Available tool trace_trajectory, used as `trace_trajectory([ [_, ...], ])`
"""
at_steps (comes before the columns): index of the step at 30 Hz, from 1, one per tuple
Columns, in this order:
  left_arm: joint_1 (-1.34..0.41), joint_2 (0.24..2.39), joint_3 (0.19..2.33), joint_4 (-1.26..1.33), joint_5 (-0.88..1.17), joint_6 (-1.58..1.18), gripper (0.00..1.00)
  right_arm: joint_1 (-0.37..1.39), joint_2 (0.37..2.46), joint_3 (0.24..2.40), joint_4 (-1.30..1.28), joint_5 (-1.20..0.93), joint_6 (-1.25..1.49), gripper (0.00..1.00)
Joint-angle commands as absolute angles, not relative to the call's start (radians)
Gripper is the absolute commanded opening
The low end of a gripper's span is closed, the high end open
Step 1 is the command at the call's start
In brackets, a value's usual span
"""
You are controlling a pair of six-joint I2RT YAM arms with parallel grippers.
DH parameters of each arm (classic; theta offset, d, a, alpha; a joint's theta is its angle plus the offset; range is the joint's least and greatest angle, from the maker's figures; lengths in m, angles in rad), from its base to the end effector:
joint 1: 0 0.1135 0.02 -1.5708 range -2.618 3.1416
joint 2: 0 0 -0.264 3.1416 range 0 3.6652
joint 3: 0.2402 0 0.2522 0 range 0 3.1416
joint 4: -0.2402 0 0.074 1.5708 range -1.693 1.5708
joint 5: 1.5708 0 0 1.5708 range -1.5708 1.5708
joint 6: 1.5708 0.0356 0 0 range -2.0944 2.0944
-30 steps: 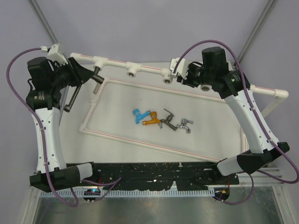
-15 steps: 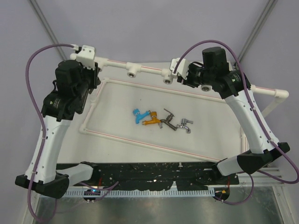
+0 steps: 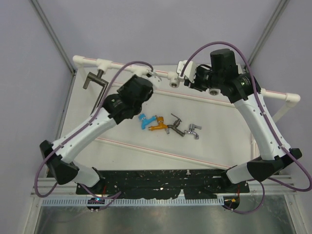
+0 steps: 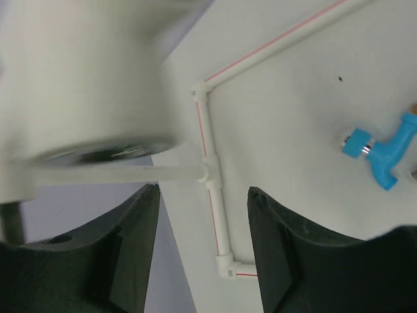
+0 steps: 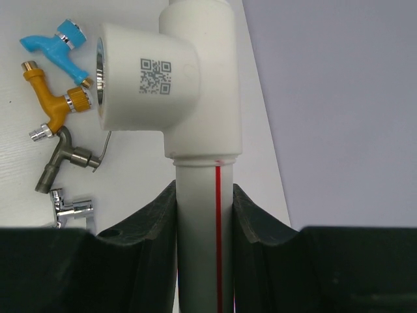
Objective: Install the water faucets
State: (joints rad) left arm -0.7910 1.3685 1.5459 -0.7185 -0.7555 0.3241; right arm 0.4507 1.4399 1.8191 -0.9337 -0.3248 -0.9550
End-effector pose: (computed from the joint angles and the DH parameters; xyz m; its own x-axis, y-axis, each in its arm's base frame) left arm 0.2164 -0.1842 0.4229 -0.3101 0.6433 -0.7000 0.2143 0.7647 0.6077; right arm 0.2493 0.1333 0.4649 0.2626 -0.7324 -0.6282 -0.7664 0.2373 -0.5969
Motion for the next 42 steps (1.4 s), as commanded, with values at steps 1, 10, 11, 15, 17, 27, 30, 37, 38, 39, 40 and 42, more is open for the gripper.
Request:
trace_trajectory([
  [1,-0.844,1.456,1.609,-0.888,-0.707,0.272,0.61,0.474,1.476,1.807,-0.928,-0.454,-0.919,0.05],
  [10,-0.769,1.258,1.726,-0.870,-0.499,0.152,0.89,0.474,1.477,1.801,-0.928,-0.454,-0.920,0.05],
  [11,-0.737,1.232,1.730,-0.867,-0.451,0.125,0.91,0.474,1.476,1.798,-0.928,-0.454,-0.919,0.05],
  [15,-0.525,1.122,1.704,-0.839,-0.228,-0.032,0.92,0.474,1.474,1.799,-0.928,-0.454,-0.919,0.05],
  [17,-0.384,1.079,1.669,-0.813,-0.118,-0.118,0.92,0.476,1.473,1.798,-0.928,-0.454,-0.920,0.05],
  [27,0.054,1.074,1.540,-0.661,0.388,-0.385,0.88,0.474,1.476,1.801,-0.928,-0.457,-0.920,0.05],
  [30,0.060,1.103,1.526,-0.624,0.445,-0.414,0.85,0.476,1.476,1.801,-0.928,-0.456,-0.920,0.05],
  [37,0.060,1.140,1.523,-0.598,0.422,-0.388,0.62,0.474,1.468,1.789,-0.923,-0.448,-0.925,0.05],
  [38,0.055,1.135,1.523,-0.597,0.414,-0.373,0.55,0.476,1.468,1.787,-0.923,-0.448,-0.925,0.05],
  [39,0.045,1.131,1.523,-0.601,0.393,-0.348,0.48,0.474,1.471,1.789,-0.923,-0.449,-0.925,0.05],
  [40,0.019,1.123,1.523,-0.607,0.362,-0.303,0.42,0.474,1.473,1.790,-0.923,-0.451,-0.925,0.05],
  [42,-0.061,1.106,1.523,-0.627,0.257,-0.200,0.30,0.474,1.477,1.795,-0.923,-0.456,-0.922,0.05],
])
